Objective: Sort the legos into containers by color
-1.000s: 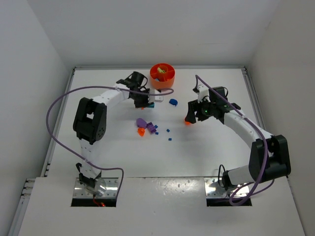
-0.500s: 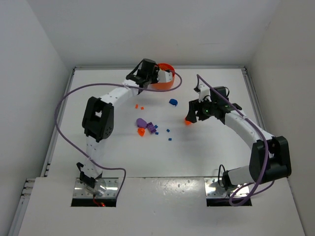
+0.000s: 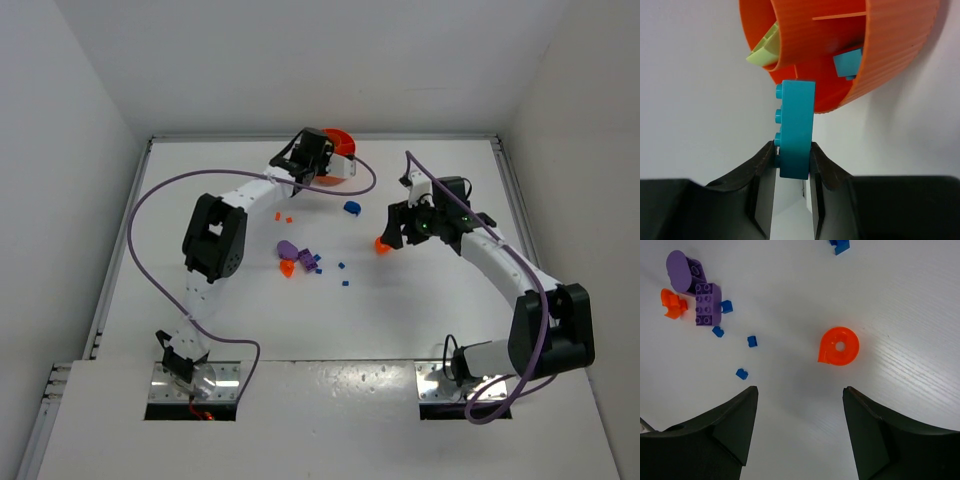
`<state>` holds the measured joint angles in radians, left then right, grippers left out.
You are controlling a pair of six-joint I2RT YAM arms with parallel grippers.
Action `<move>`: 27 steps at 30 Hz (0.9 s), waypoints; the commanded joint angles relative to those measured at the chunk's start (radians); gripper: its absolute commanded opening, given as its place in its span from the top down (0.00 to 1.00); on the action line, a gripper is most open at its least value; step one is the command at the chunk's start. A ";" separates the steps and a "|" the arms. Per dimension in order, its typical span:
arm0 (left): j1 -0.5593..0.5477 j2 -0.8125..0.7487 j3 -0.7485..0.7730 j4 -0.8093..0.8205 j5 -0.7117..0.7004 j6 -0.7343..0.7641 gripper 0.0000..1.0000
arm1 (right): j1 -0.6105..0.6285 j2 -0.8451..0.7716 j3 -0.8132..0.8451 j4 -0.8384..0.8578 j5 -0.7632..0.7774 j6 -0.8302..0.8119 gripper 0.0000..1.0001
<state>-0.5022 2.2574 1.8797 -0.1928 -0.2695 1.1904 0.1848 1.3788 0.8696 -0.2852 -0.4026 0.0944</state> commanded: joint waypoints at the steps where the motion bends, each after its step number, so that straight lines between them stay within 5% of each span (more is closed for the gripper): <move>1: 0.002 0.008 0.052 0.052 -0.028 0.043 0.85 | -0.008 -0.029 -0.003 0.038 -0.013 0.005 0.30; 27: -0.007 -0.002 0.032 0.013 0.059 0.127 0.80 | -0.027 -0.020 -0.012 0.047 -0.031 0.014 0.30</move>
<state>-0.5034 2.2593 1.8908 -0.1905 -0.2283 1.3018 0.1638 1.3788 0.8604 -0.2768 -0.4122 0.1028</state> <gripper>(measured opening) 0.337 0.692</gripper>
